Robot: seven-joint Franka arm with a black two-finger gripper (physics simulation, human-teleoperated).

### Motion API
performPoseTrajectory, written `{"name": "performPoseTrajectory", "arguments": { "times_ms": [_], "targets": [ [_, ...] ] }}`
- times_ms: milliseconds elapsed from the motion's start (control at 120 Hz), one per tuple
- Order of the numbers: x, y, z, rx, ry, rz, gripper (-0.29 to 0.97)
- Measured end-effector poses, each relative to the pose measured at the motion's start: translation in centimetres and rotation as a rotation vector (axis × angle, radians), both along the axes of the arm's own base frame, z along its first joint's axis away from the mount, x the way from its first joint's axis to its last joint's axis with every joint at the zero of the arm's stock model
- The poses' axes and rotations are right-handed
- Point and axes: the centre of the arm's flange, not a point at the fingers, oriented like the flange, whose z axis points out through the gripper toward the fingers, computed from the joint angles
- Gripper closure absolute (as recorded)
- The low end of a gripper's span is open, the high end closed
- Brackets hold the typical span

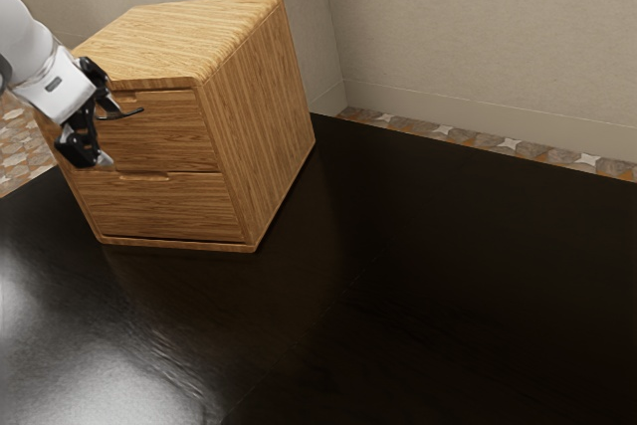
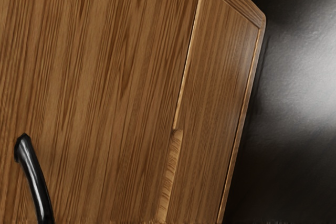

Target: Pull the drawer handle with one arm to open the drawer

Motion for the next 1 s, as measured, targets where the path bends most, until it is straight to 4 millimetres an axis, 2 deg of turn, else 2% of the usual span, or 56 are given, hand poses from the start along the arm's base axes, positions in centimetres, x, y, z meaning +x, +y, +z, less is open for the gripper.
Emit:
{"name": "performPoseTrajectory", "arguments": {
  "times_ms": [333,608,1000],
  "targets": [
    [1.4,1.3,-0.6,0.001,0.010,0.004,0.00],
    [1.6,2.3,-2.0,-0.010,0.031,0.014,-0.01],
    [1.1,3.1,-2.6,-0.017,0.040,0.029,0.00]
  ]
}}
